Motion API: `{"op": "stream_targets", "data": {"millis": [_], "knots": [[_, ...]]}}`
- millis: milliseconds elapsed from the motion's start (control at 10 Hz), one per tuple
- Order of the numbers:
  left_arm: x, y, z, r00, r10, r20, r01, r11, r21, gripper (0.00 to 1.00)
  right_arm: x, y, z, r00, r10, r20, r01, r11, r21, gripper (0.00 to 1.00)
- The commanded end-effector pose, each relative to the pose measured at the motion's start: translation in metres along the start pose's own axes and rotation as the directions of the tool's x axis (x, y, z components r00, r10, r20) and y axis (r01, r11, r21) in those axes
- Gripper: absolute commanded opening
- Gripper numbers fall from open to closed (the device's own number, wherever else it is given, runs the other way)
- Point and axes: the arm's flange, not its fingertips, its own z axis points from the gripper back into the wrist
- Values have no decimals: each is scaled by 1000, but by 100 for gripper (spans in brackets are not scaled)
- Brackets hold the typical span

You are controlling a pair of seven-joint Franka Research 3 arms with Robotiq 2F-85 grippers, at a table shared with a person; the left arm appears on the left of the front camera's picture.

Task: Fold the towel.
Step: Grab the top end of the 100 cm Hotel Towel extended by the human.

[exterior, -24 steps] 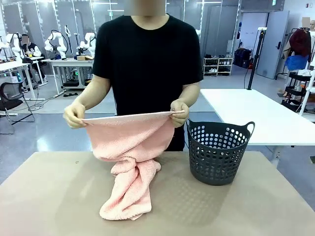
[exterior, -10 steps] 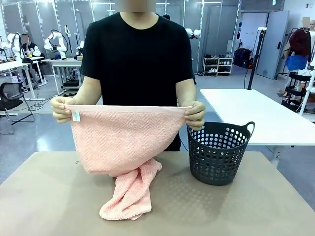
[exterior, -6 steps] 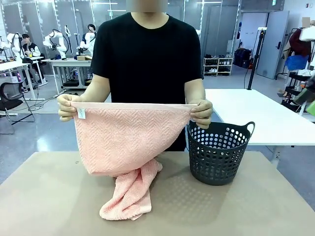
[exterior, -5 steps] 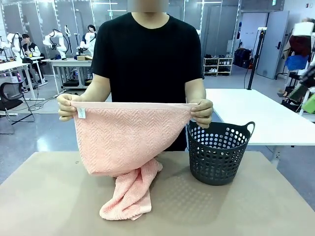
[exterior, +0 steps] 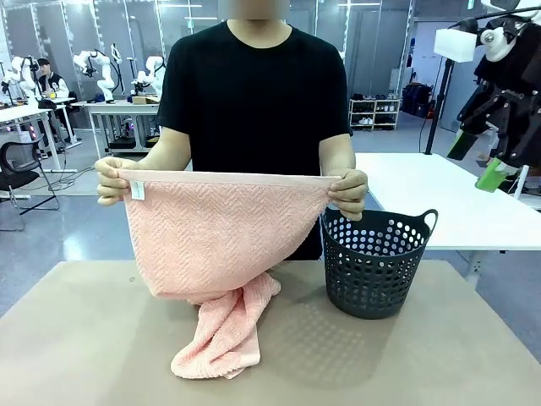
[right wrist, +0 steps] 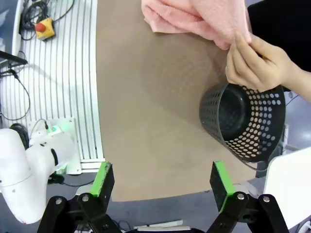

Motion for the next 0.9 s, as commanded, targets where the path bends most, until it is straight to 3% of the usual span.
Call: {"op": "stream_targets", "data": {"millis": [0, 400, 500, 600, 800], "knots": [[-6, 3, 11, 1000, 19, -5, -19, 1000, 19, 100, -6, 0, 5, 1000, -23, 8, 23, 1000, 3, 100], [-11, 3, 9, 1000, 8, 14, -8, 1000, 12, 100, -7, -1, 3, 1000, -10, 13, 10, 1000, -1, 100], [15, 3, 28, 996, -78, -43, 80, 996, 51, 100, 20, -4, 12, 1000, 8, -4, -8, 997, -73, 100], [38, 9, 34, 994, -99, -53, 100, 995, 18, 100, 46, -15, 16, 999, 7, -46, -13, 992, -129, 100], [79, 24, 32, 980, -113, -163, 107, 993, -42, 100, 81, -27, 11, 995, -13, -97, -4, 985, -171, 100]]}}
